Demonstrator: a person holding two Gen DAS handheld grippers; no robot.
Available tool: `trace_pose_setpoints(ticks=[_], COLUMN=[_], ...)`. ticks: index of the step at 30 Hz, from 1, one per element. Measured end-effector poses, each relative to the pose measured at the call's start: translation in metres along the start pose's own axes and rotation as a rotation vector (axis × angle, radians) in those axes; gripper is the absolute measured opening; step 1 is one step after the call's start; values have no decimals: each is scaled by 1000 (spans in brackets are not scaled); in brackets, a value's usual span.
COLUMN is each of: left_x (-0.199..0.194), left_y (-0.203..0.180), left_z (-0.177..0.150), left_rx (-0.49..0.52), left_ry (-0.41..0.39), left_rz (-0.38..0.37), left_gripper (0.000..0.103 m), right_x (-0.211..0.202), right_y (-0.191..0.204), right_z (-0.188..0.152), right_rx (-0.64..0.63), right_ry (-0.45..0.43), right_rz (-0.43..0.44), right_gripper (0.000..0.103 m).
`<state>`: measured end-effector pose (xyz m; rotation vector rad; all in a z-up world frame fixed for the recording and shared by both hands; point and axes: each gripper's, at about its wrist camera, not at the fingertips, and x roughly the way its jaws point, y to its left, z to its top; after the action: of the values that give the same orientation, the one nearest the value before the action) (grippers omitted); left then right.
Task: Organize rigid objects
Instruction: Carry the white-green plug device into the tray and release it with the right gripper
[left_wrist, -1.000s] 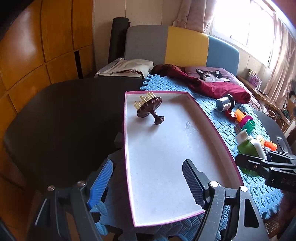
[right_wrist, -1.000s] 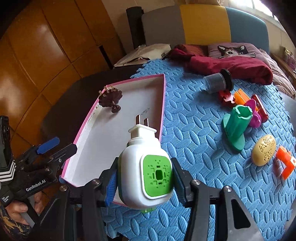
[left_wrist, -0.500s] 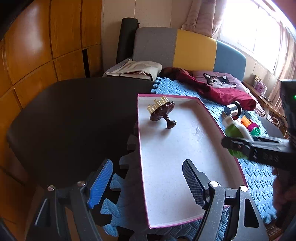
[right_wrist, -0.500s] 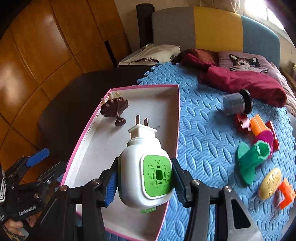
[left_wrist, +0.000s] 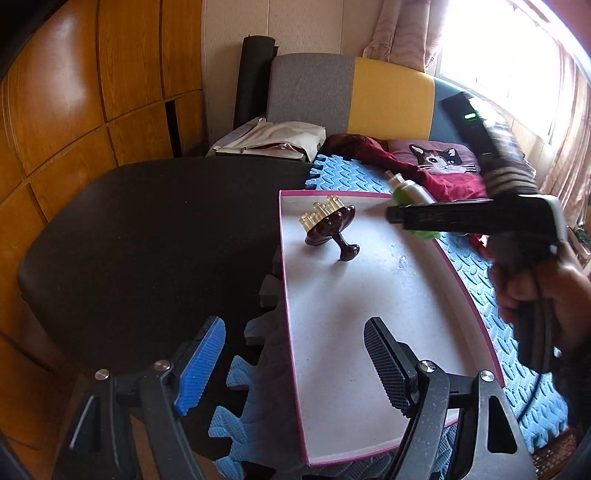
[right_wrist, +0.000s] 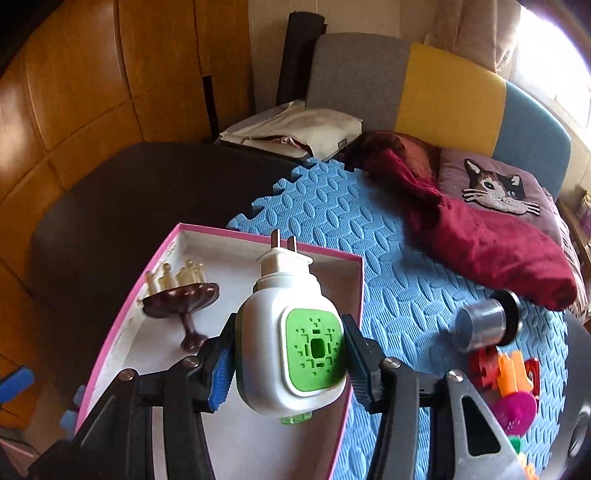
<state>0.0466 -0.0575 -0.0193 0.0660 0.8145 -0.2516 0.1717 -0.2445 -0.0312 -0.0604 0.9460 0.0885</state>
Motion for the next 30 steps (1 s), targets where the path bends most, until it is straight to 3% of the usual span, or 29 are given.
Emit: trace_pose_setpoints(ticks=[4, 9, 18, 30], left_x=[3, 7, 5, -1], left_y=[2, 2, 0, 1], left_z=[0, 0, -2, -3], left_rx=[-1, -5, -12, -36], left_ry=[11, 17, 18, 16], left_rz=[3, 3, -11, -29], left_gripper=[78, 78, 79, 81], right_x=[27, 27, -6, -65], right_y=[0, -3, -5, -19], right_z=[-3, -9, -17, -46], right_rx=[0, 32, 72, 68], right_ry=[67, 64, -6, -96], right_rz=[-14, 4, 54, 64], right_gripper=[53, 54, 71, 72])
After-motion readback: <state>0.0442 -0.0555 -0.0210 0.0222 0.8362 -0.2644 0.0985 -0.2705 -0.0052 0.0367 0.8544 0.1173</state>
